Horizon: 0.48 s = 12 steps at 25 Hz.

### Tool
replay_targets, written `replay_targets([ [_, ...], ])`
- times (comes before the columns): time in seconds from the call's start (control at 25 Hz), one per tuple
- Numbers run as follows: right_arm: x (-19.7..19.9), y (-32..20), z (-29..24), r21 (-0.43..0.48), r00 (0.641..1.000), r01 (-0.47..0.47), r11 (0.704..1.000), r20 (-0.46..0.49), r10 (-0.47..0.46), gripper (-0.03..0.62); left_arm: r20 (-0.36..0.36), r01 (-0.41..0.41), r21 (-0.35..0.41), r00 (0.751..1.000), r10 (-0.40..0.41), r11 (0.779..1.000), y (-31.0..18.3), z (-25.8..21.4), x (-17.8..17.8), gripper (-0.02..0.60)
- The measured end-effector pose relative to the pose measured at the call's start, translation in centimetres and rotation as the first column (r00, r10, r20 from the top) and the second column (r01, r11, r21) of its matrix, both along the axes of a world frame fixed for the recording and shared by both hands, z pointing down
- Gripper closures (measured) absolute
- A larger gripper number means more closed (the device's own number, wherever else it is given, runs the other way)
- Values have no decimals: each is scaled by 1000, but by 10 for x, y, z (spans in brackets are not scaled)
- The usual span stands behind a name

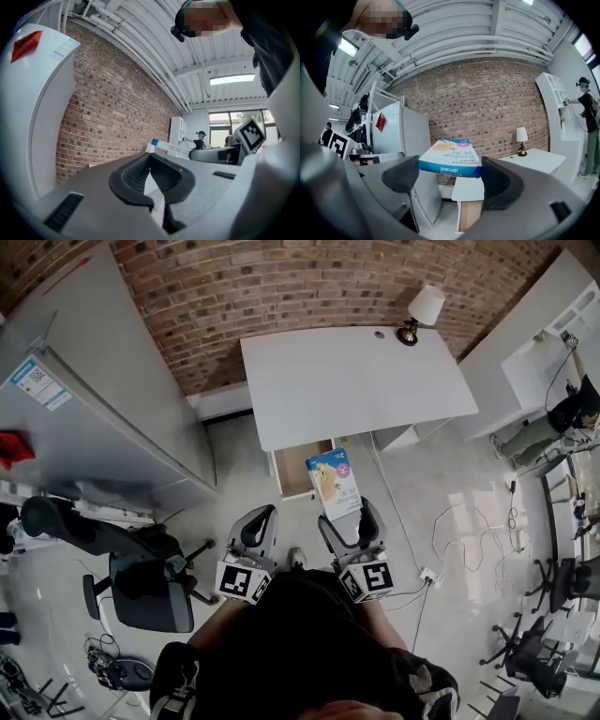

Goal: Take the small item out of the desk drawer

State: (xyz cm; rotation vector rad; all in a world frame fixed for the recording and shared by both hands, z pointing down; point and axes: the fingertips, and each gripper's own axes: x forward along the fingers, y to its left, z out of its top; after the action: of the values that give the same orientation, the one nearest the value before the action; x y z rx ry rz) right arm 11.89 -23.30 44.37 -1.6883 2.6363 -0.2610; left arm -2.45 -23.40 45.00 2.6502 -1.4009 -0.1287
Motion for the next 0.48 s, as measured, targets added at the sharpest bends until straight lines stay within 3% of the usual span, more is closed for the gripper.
replay_targets([
  [0.48,-19,3,-3,12,999,25,1000,-25,-25,189,11,-3,20,1000,2,1000,-3,-9,-7,572],
])
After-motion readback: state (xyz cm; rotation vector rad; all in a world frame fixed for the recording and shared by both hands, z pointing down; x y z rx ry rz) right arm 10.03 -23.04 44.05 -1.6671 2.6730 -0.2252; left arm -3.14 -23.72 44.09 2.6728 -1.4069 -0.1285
